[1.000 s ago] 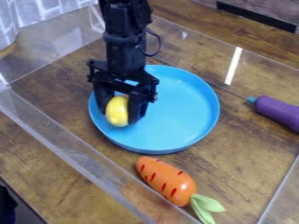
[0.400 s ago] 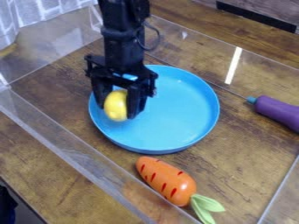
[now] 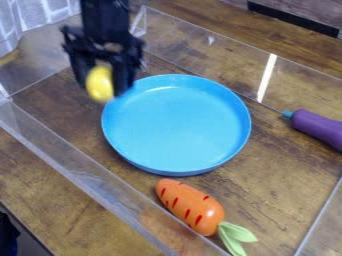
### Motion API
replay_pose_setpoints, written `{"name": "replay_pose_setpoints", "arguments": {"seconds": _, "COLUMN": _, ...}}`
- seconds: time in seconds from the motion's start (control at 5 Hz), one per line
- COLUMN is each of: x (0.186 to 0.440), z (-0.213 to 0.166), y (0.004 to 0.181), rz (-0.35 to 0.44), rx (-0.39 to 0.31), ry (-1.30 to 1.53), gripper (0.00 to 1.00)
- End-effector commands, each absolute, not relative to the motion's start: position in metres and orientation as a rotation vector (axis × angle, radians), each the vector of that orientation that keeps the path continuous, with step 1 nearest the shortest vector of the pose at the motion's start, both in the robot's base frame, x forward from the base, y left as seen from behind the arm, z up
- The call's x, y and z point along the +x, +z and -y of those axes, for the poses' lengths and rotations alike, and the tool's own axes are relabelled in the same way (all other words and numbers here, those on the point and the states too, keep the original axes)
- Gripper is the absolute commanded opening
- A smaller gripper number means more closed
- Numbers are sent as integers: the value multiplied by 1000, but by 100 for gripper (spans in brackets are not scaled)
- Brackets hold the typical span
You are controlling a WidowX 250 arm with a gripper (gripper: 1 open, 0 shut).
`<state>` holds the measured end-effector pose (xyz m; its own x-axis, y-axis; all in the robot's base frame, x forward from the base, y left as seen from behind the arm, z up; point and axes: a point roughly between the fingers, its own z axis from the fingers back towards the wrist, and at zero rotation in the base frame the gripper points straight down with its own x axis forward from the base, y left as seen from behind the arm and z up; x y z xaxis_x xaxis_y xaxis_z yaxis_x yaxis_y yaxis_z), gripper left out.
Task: Remove the lemon from the blue tray and put it on the table
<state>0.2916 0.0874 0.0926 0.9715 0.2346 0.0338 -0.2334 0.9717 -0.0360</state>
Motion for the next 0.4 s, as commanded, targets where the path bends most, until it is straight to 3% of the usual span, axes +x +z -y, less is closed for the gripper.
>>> {"name": "replay_pose_setpoints", "arguments": {"seconds": 0.0, "x": 302, "z": -129, "y": 131, "rz": 139, "rx": -5, "ry": 269, "gripper": 0}}
{"name": "replay_pose_setpoints", "arguments": {"seconds": 0.2, "x": 292, "z": -158, "y": 117, "rz": 140, "rx": 18, "ry": 256, "gripper": 0}}
